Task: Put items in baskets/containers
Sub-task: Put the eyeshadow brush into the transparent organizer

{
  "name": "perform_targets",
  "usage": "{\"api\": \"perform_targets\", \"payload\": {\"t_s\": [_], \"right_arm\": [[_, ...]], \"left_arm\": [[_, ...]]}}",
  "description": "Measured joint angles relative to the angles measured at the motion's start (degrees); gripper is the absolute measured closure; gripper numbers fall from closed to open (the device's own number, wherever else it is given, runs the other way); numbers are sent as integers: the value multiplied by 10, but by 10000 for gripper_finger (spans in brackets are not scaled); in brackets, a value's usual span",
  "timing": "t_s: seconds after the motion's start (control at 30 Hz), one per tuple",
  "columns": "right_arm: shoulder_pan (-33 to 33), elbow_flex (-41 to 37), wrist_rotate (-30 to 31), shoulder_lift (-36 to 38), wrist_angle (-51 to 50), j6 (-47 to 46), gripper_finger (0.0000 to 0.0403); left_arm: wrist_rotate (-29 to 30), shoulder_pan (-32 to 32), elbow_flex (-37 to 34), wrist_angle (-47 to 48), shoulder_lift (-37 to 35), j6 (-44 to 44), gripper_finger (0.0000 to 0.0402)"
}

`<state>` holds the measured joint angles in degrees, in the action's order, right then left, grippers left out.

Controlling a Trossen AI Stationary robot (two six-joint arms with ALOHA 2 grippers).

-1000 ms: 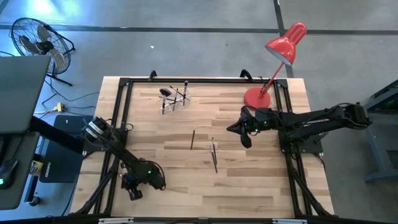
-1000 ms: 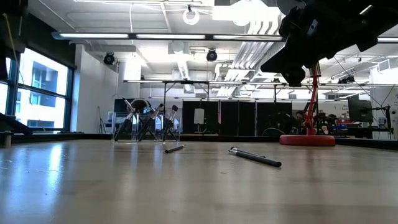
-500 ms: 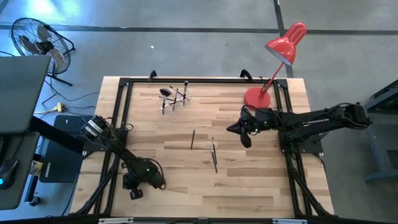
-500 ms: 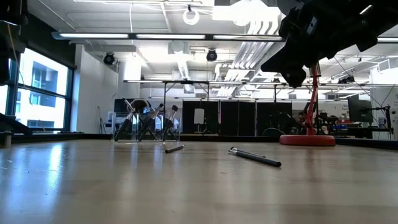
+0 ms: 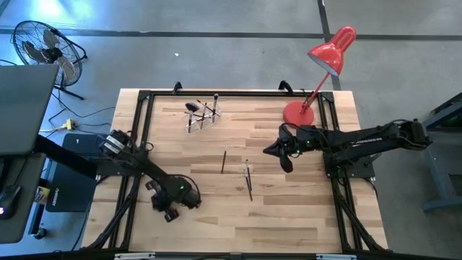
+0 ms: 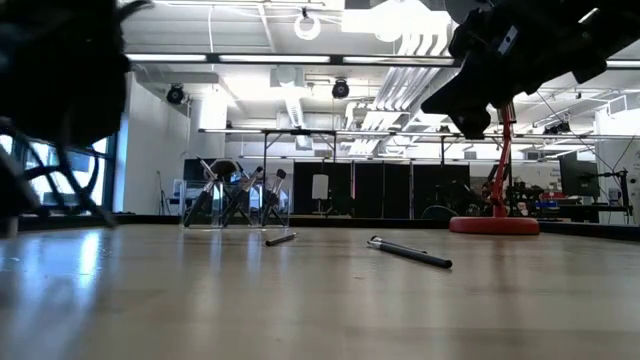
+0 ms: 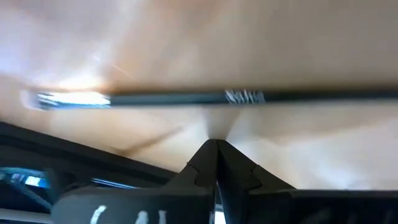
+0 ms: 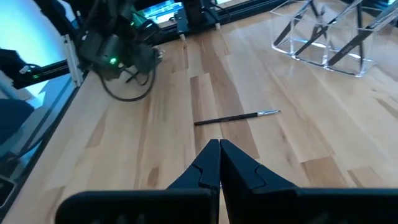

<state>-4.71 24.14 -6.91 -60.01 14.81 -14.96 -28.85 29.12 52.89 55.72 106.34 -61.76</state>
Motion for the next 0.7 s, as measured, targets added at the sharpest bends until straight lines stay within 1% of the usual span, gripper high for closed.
{"api": "perform_targets", "payload": {"t_s": [0.17,0.4,0.47,0.6,0.7], "right_arm": [[0,0,-19,0,0,0,403],[0,0,-40,0,0,-15,403],[0,0,-39,0,0,-15,403],[0,0,-39,0,0,-15,403],[0,0,-39,0,0,-15,403]], "left_arm": [[84,-24,26,37,0,0,401],[202,-58,72,54,0,1,401],[246,-69,93,54,1,1,401],[343,-90,138,23,3,14,401],[377,-107,173,23,2,18,401]]}}
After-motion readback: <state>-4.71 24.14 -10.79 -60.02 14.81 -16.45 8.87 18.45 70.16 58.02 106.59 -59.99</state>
